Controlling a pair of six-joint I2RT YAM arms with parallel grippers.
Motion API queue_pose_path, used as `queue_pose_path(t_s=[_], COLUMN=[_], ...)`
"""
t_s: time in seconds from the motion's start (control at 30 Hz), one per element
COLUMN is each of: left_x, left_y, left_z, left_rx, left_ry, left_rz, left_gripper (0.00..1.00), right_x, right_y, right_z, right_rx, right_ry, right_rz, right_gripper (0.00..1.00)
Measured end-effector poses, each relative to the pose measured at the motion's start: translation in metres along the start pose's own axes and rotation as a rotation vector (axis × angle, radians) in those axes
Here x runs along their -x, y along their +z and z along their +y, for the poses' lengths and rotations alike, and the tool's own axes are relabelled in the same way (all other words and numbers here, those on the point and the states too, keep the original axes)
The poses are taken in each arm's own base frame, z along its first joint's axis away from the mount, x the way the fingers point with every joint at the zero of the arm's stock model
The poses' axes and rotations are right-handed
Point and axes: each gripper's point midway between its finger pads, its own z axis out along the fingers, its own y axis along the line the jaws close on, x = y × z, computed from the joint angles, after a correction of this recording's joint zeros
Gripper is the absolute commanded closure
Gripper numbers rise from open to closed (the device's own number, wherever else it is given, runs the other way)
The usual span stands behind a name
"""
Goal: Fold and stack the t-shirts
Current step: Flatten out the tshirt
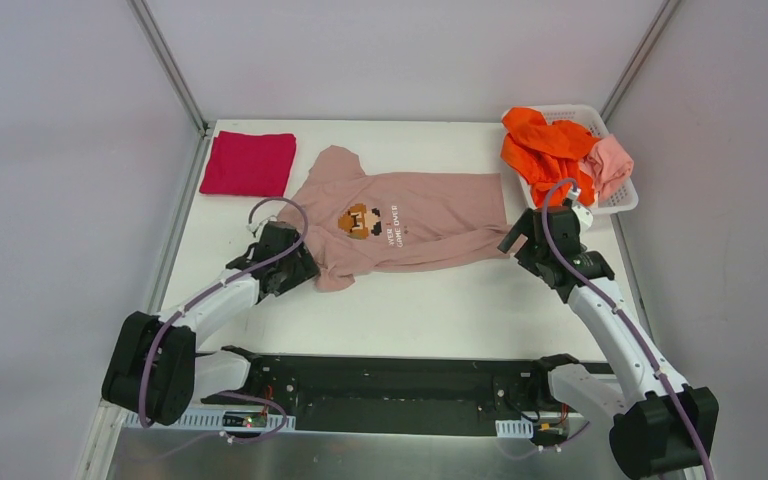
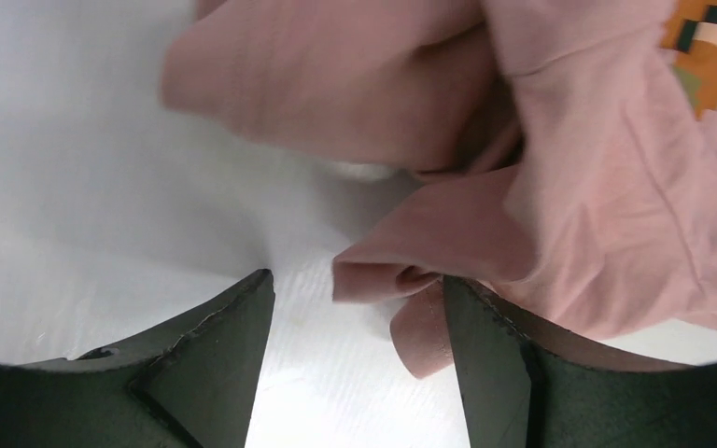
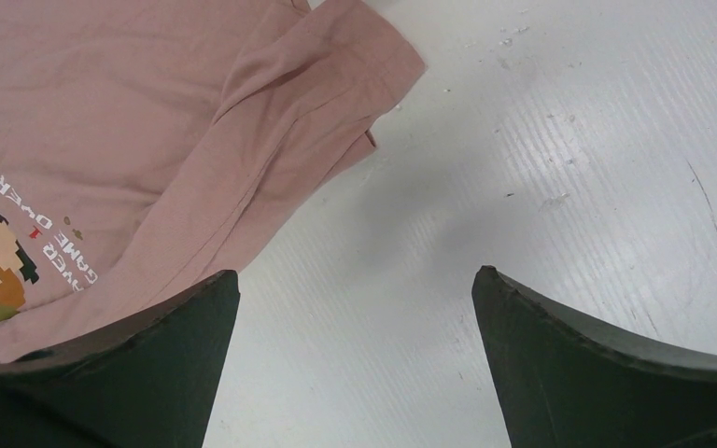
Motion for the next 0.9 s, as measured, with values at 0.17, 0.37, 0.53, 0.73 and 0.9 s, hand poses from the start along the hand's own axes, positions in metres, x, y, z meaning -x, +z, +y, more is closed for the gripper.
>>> queue_pose_path(t_s=[0.17, 0.37, 0.53, 0.73, 0.9], left_x=[0.004, -0.006, -0.015, -0.018, -0.007], left_y=[0.010, 0.018, 0.009, -0.036, -0.076], left_z=[-0.021, -0.036, -0.031, -0.016, -0.002], left_rx=[-0.085, -0.152, -0.144, -0.127, -0.089], left_ry=[0.017, 0.033, 0.027, -0.008, -0.060], left_rz=[0.000, 0.066, 0.111, 0.109, 0.038], left_gripper=[0.61, 1.00, 1.00, 1.00, 1.00], right_x=[0.000, -0.002, 0.000, -0.004, -0.009], right_y=[0.000, 0.002, 0.005, 0.015, 0.024], right_z=[-0.001, -0.005, -0.009, -0.016, -0.020], right_rx=[-0.002, -0.017, -0.036, -0.080, -0.113], right_ry=[0.000, 0.002, 0.008, 0.010, 0.019], right_rz=[0.000, 0.000, -0.002, 0.024, 0.053], right_gripper=[0.01, 0.01, 0.01, 0.01, 0.01])
